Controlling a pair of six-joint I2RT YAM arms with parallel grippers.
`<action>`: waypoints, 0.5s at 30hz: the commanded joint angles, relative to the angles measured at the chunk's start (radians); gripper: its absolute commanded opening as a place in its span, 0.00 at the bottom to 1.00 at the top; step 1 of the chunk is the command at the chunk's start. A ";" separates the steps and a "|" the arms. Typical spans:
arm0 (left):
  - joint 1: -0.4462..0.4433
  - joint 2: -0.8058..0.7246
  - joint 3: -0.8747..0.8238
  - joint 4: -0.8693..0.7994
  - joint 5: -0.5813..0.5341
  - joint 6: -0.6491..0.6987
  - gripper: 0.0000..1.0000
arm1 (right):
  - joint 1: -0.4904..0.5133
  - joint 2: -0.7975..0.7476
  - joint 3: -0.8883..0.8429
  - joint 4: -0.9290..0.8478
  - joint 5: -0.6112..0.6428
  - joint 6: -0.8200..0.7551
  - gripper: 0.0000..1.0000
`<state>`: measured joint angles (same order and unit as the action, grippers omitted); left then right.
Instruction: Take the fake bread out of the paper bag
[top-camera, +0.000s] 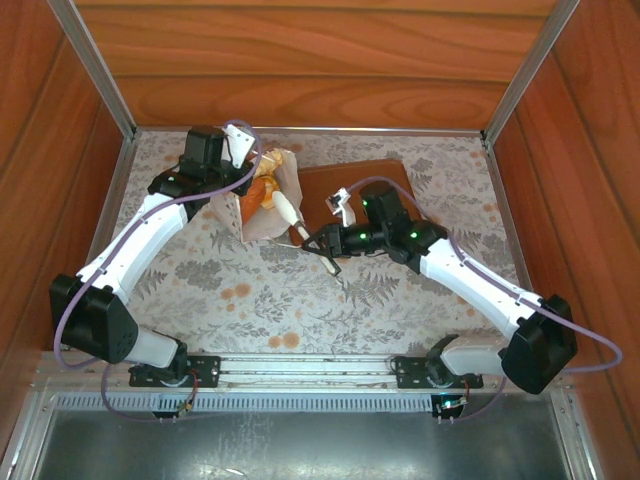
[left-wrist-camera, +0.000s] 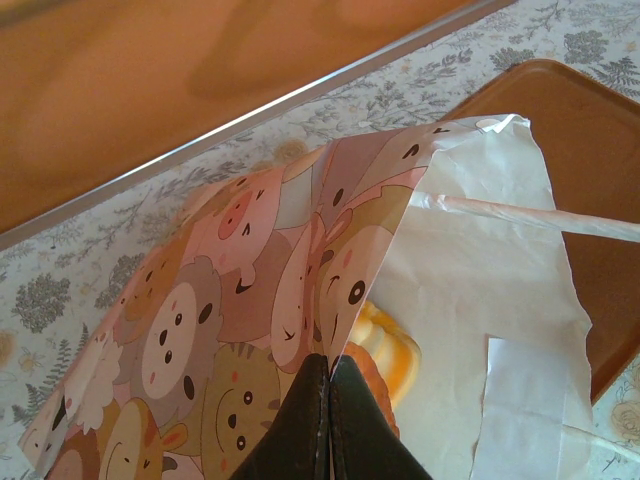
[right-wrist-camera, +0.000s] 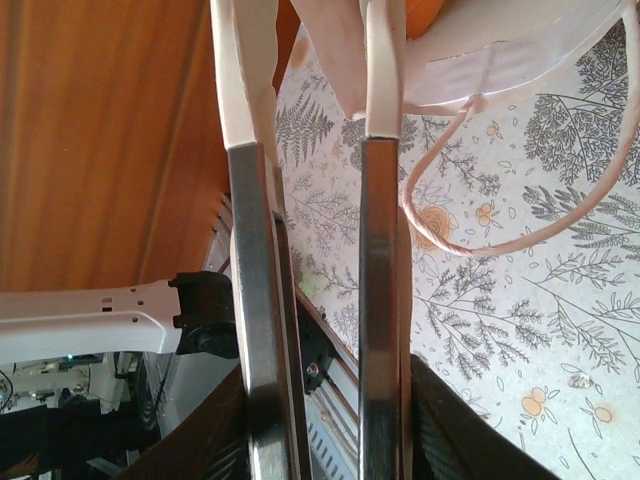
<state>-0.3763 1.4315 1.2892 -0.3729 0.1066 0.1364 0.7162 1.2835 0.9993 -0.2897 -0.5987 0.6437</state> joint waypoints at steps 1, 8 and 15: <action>-0.007 -0.034 -0.004 0.053 -0.003 -0.014 0.00 | 0.009 0.024 0.033 0.042 -0.037 0.017 0.40; -0.007 -0.031 -0.005 0.057 0.004 -0.018 0.00 | 0.008 0.079 0.074 0.032 -0.035 0.013 0.43; -0.007 -0.031 -0.008 0.058 0.010 -0.017 0.00 | 0.006 0.144 0.112 0.021 -0.022 0.019 0.47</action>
<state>-0.3763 1.4315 1.2888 -0.3691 0.1074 0.1333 0.7197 1.4090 1.0775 -0.2852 -0.6037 0.6621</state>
